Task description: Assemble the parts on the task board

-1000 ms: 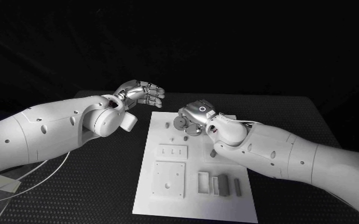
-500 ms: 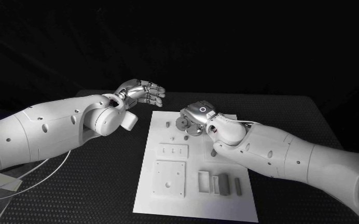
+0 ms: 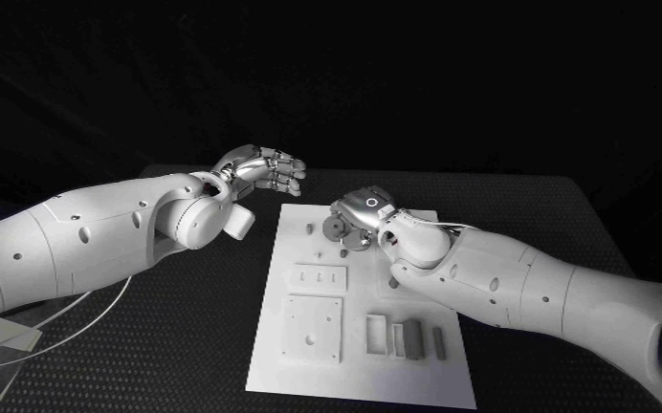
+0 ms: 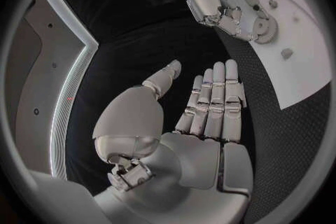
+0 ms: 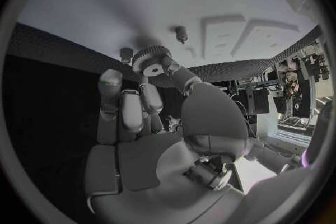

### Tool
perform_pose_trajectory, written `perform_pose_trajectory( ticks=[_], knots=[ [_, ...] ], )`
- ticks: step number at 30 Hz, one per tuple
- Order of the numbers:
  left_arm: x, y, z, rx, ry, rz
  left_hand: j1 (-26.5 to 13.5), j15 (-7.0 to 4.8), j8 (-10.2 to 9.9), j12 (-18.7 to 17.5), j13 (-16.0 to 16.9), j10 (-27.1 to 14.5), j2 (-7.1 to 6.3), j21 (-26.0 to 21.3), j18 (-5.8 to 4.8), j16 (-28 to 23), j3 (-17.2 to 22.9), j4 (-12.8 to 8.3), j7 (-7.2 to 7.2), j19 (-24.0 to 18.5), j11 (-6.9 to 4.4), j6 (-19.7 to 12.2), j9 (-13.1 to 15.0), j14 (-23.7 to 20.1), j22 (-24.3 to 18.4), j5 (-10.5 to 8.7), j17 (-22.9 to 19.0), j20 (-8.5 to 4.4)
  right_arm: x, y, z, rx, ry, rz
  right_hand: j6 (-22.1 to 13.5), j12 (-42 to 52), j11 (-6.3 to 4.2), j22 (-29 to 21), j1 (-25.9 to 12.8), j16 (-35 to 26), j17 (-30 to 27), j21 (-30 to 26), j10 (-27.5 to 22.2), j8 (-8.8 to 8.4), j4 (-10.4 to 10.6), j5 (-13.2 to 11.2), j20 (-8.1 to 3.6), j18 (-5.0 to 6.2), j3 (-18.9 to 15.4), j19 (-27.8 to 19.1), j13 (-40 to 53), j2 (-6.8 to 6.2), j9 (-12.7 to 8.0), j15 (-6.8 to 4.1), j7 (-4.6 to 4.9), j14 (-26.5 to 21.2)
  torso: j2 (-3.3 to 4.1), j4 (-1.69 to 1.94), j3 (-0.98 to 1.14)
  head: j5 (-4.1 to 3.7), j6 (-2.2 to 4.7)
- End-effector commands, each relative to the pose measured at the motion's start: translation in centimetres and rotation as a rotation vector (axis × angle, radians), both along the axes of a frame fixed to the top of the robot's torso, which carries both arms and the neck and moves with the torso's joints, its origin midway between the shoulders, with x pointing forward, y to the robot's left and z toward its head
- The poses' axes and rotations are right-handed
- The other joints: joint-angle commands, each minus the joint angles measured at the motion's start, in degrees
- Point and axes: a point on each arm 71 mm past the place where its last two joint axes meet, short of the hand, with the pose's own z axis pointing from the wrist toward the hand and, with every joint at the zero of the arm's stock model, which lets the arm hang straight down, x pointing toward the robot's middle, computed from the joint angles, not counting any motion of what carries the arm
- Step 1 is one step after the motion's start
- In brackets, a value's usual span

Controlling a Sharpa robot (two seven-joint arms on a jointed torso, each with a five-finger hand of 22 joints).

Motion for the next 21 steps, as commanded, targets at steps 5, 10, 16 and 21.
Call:
perform_pose_trajectory(
  ticks=[5, 10, 16, 21],
  knots=[
    [-0.03, -0.25, 0.15, -0.005, -0.009, -0.016, -0.11, 0.0, -0.34, -0.26, 0.1, 0.16, -0.23, -0.38, 1.14, -0.22, -0.01, 0.0, 1.36, 0.03, 0.12, 0.05, -0.09, 0.43, 0.1, -0.37, 0.08, -0.2, 0.15, 0.08, -0.15, -0.016, 0.001, -0.008, 1.52, 0.06, -0.05, 0.9, 0.19, 0.27, -0.17, 0.14, 0.13, 0.11, 0.15, 0.4, -0.3, 3.95, 0.03, -0.14, -0.13, 0.22, 0.16, -0.29, 1.11, 0.05, -0.03, 0.02, -0.06, -0.03, 0.06],
    [-0.03, -0.26, 0.15, -0.005, -0.008, -0.017, -0.11, 0.0, -0.35, -0.27, 0.11, 0.17, -0.23, -0.39, 1.14, -0.24, -0.02, -0.01, 1.36, 0.04, 0.12, 0.06, -0.09, 0.44, 0.11, -0.37, 0.1, -0.2, 0.21, 0.08, -0.13, -0.013, -0.002, -0.013, 1.5, 0.08, -0.05, 0.9, 0.19, 0.28, -0.12, 0.14, 0.12, 0.09, 0.14, 0.4, -0.29, 3.95, 0.02, -0.14, -0.13, 0.22, 0.16, -0.29, 1.11, 0.07, -0.02, 0.01, -0.04, -0.06, 0.1],
    [-0.02, -0.28, 0.15, -0.005, -0.008, -0.018, -0.11, 0.0, -0.36, -0.28, 0.11, 0.17, -0.23, -0.41, 1.14, -0.26, -0.02, -0.01, 1.36, 0.04, 0.12, 0.06, -0.09, 0.45, 0.12, -0.37, 0.12, -0.2, 0.37, -0.11, -0.09, -0.009, -0.011, -0.023, 1.49, 0.02, -0.04, 0.9, 0.2, 0.28, -0.12, 0.13, 0.06, 0.07, 0.14, 0.4, -0.28, 3.95, 0.02, -0.15, -0.2, 0.24, 0.16, -0.28, 1.12, 0.06, -0.01, -0.01, -0.03, -0.1, 0.11],
    [-0.01, -0.3, 0.14, -0.005, -0.007, -0.019, -0.11, 0.0, -0.37, -0.29, 0.11, 0.18, -0.22, -0.41, 1.14, -0.28, -0.02, -0.01, 1.35, 0.04, 0.12, 0.07, -0.09, 0.45, 0.13, -0.37, 0.14, -0.2, 0.49, -0.16, -0.15, -0.012, -0.011, -0.028, 1.48, 0.02, -0.04, 0.9, 0.22, 0.27, -0.15, 0.12, 0.06, 0.05, 0.12, 0.4, -0.28, 3.95, 0.02, -0.15, -0.22, 0.22, 0.16, -0.27, 1.12, 0.05, -0.03, -0.02, -0.01, -0.09, 0.21]
  ],
)
